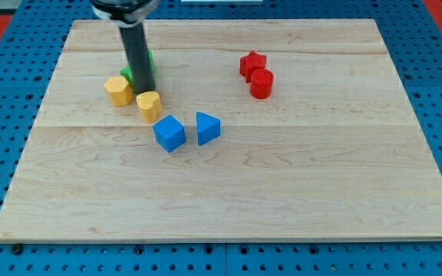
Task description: Push the yellow heart to the bottom of the yellow hexagon
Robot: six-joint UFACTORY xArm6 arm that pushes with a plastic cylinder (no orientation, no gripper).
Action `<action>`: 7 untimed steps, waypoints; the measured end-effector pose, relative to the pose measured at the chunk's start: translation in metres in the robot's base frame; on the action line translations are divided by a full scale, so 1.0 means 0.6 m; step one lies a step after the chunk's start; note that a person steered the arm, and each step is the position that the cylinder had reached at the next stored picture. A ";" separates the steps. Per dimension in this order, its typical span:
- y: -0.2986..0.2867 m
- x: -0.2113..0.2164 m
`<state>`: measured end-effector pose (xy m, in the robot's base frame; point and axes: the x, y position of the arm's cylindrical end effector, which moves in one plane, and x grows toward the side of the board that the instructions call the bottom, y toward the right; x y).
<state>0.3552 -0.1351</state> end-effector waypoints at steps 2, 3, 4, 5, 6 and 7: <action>-0.022 -0.090; 0.044 -0.039; -0.029 -0.024; -0.115 -0.015; -0.062 0.018; -0.017 0.041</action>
<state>0.3795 -0.1451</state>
